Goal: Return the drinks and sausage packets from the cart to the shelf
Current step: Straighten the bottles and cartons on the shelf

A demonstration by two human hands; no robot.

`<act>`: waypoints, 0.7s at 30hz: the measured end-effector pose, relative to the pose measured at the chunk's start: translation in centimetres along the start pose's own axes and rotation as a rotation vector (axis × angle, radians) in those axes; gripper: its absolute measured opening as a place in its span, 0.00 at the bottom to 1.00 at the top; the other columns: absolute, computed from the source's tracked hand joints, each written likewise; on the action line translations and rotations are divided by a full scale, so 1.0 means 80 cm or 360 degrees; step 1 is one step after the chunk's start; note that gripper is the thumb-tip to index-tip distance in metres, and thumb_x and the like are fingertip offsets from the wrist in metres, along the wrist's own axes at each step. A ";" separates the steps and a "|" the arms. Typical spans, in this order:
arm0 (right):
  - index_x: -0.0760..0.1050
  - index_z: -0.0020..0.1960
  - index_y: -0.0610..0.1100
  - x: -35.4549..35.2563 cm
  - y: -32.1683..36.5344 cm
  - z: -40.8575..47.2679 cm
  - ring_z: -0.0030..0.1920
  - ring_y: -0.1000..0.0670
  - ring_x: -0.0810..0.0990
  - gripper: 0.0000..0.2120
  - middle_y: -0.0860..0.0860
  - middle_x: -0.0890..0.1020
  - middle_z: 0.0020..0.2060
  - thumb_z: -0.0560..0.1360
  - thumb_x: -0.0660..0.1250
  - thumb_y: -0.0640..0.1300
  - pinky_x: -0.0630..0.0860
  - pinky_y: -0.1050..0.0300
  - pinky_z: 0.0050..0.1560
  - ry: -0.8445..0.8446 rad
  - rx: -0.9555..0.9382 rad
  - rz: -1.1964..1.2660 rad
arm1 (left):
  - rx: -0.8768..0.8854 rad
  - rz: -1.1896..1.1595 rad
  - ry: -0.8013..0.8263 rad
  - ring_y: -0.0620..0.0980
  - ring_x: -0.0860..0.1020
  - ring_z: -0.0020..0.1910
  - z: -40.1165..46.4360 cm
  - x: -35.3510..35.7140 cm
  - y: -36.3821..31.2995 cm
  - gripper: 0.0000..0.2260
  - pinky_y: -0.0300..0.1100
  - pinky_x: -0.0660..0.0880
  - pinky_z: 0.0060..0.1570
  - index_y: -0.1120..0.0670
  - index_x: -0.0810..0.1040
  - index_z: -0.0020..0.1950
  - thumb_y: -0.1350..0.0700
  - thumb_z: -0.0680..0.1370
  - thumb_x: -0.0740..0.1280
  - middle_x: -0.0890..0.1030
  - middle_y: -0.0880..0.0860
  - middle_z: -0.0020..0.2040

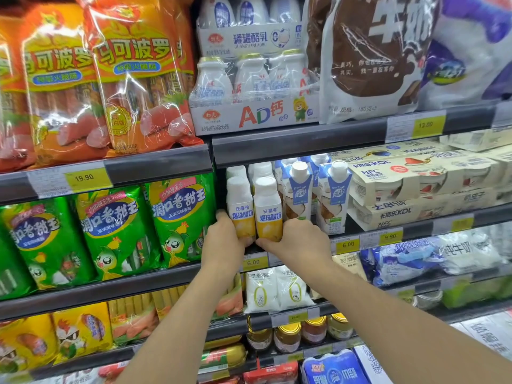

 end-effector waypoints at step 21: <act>0.79 0.42 0.45 0.000 -0.010 -0.005 0.39 0.47 0.81 0.23 0.50 0.81 0.35 0.71 0.67 0.66 0.81 0.49 0.41 0.0074 0.0082 0.0236 | -0.0042 0.0012 0.0064 0.58 0.80 0.52 -0.007 -0.005 0.005 0.22 0.50 0.76 0.45 0.55 0.67 0.58 0.55 0.72 0.76 0.81 0.56 0.53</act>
Point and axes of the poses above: each hand's wrist, its own z-axis towards the middle knuckle, its own x-axis out of the palm, y = z × x, the point moved 1 cm from there along z, towards the middle knuckle
